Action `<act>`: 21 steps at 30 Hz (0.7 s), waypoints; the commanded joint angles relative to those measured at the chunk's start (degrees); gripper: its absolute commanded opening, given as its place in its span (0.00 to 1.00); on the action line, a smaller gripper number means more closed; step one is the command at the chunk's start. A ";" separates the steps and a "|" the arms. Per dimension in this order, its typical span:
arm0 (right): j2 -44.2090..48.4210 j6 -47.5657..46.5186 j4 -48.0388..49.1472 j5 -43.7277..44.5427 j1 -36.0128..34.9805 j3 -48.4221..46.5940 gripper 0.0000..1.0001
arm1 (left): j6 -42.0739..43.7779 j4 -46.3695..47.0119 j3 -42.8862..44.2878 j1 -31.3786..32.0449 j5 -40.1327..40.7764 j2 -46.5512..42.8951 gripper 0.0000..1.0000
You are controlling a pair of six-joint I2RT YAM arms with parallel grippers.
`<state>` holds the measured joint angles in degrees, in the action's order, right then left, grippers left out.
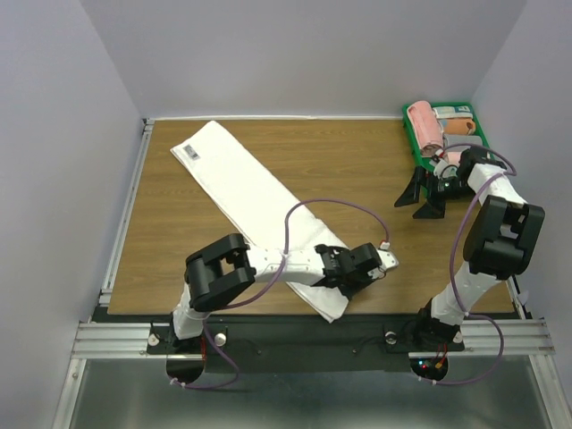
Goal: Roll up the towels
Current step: Fold the towel
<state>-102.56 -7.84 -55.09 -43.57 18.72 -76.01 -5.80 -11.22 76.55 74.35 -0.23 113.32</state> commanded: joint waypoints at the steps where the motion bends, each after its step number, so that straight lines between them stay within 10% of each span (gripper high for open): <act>1: -0.97 -1.39 -0.63 -1.25 0.44 -0.02 1.00 | 3.34 0.76 -3.25 2.99 -9.07 -10.82 0.00; 9: -1.85 -1.66 -0.63 -1.60 0.44 -0.55 1.00 | 5.01 0.86 -1.76 -0.95 -21.73 -16.64 0.00; 21: -3.87 -2.18 -0.72 -2.13 0.44 -0.28 1.00 | 28.82 -15.57 2.72 -26.43 -33.00 -14.09 0.00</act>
<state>-105.82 -9.02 -55.09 -44.05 18.74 -76.01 13.32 -20.10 76.14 52.49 -30.06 99.13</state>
